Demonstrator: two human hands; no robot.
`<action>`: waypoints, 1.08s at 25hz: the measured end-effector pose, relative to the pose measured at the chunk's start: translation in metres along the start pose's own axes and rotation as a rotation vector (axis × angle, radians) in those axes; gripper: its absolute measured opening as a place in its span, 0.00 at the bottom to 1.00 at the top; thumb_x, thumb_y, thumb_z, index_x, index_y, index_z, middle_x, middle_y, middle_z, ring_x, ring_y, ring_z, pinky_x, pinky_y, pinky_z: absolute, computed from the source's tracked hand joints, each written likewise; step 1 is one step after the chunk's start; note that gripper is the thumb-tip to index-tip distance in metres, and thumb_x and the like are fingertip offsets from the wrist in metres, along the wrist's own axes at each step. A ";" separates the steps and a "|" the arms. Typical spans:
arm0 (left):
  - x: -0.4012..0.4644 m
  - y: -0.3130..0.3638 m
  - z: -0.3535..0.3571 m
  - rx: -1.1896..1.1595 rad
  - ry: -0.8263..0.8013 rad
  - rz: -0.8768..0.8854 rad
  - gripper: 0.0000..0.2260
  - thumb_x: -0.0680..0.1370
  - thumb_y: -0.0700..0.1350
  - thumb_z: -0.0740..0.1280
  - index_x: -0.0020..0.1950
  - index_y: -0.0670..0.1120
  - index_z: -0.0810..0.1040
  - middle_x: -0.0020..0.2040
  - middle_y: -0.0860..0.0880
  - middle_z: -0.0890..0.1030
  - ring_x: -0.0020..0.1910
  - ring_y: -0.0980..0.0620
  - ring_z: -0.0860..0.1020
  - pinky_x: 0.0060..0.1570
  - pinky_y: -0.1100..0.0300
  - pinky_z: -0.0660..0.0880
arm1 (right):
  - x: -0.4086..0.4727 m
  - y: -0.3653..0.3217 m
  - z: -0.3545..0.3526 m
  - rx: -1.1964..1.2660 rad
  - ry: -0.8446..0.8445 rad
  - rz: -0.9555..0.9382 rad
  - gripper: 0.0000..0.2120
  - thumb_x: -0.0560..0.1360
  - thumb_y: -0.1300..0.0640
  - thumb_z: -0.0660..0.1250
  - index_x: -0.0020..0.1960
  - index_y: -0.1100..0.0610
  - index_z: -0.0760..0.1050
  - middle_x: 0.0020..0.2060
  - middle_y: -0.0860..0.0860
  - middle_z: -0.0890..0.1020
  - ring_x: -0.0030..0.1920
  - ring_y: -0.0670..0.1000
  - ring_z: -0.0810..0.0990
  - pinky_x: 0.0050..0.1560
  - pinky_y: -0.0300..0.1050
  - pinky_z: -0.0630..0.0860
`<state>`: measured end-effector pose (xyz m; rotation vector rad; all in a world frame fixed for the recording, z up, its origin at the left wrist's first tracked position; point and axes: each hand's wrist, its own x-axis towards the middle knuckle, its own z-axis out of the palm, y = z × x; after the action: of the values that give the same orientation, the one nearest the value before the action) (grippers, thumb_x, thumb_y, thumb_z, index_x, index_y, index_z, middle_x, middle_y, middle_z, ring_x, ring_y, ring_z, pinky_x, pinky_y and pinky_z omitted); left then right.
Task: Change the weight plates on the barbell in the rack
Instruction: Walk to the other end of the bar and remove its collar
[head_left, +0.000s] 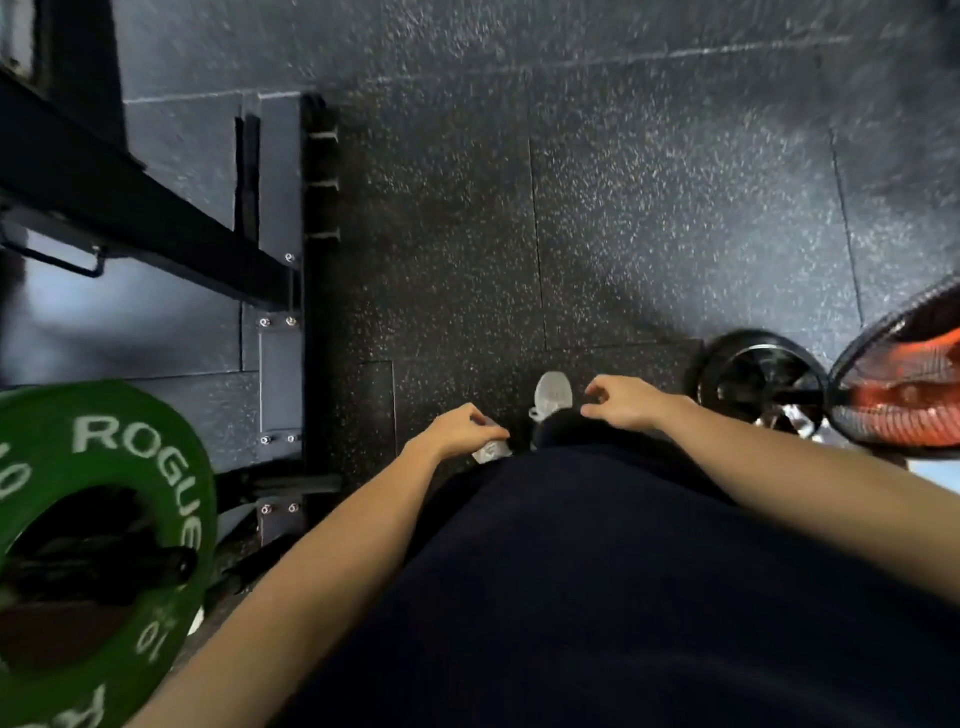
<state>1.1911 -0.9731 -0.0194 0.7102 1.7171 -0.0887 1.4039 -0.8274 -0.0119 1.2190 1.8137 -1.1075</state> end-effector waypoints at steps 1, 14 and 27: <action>0.004 0.004 -0.002 0.026 -0.016 0.006 0.25 0.76 0.61 0.67 0.66 0.47 0.73 0.66 0.48 0.75 0.63 0.48 0.74 0.54 0.58 0.69 | 0.001 0.002 -0.001 0.025 0.019 0.006 0.24 0.77 0.46 0.64 0.69 0.55 0.69 0.66 0.55 0.75 0.64 0.56 0.74 0.65 0.50 0.70; 0.105 0.178 -0.105 0.168 -0.005 0.008 0.21 0.74 0.63 0.66 0.60 0.51 0.74 0.57 0.50 0.77 0.55 0.50 0.74 0.59 0.53 0.71 | 0.074 0.076 -0.166 0.218 0.096 0.065 0.19 0.76 0.47 0.65 0.62 0.55 0.75 0.61 0.54 0.78 0.60 0.56 0.76 0.60 0.48 0.72; 0.201 0.365 -0.247 -0.041 0.171 -0.021 0.17 0.74 0.62 0.66 0.54 0.51 0.77 0.51 0.53 0.78 0.53 0.51 0.75 0.52 0.56 0.72 | 0.185 0.087 -0.414 0.086 0.014 -0.021 0.22 0.80 0.49 0.61 0.66 0.64 0.70 0.64 0.58 0.74 0.62 0.58 0.75 0.65 0.55 0.70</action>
<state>1.1411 -0.4917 -0.0190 0.6858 1.8841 -0.0071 1.3931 -0.3657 -0.0279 1.2623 1.8098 -1.2024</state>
